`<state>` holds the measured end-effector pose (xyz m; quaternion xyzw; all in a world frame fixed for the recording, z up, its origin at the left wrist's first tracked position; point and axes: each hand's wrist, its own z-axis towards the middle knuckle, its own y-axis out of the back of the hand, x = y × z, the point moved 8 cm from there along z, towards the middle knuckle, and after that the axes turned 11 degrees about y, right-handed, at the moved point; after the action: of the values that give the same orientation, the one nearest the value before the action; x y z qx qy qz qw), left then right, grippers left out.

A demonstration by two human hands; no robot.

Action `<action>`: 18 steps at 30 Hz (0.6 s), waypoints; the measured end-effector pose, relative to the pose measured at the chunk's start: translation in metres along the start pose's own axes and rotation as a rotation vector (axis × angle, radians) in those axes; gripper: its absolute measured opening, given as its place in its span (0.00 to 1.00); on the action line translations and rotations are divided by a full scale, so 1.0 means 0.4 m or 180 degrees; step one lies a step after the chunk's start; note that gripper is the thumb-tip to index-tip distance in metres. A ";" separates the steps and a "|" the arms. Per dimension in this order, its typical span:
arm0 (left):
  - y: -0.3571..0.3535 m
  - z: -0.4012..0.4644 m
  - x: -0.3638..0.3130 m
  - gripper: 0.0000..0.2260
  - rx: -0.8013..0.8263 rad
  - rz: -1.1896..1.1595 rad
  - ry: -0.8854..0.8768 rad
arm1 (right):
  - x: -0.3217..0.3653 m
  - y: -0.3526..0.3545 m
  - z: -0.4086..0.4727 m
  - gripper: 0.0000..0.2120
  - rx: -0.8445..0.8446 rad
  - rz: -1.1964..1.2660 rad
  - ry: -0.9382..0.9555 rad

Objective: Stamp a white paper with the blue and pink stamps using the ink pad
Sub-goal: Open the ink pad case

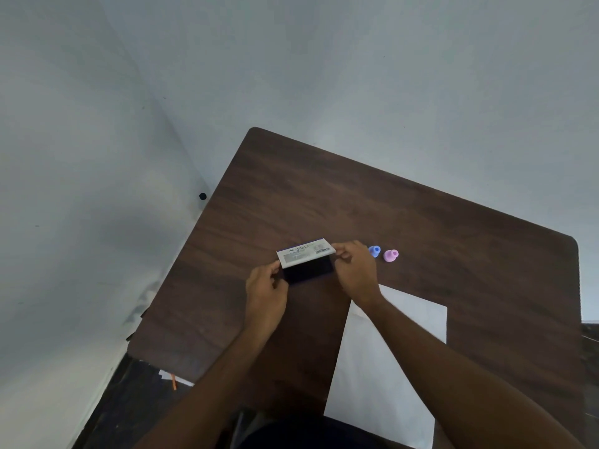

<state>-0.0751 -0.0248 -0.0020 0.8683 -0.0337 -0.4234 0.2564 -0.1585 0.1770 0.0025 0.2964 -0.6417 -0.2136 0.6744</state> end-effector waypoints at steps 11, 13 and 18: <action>0.000 0.111 -0.047 0.21 0.0446 -0.0675 0.0507 | 0.024 -0.070 0.099 0.13 0.0567 0.1109 -0.0579; 0.000 0.119 -0.055 0.21 0.0462 -0.0793 0.0571 | 0.015 -0.077 0.110 0.14 0.0585 0.1076 -0.0730; -0.014 0.132 -0.034 0.22 0.0509 -0.0848 0.0787 | -0.010 -0.098 0.119 0.21 0.0775 0.0906 -0.0982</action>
<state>-0.1244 -0.0382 -0.0221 0.9280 0.0797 -0.3396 0.1305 -0.2023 0.1447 -0.0269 0.2459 -0.7934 -0.0802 0.5510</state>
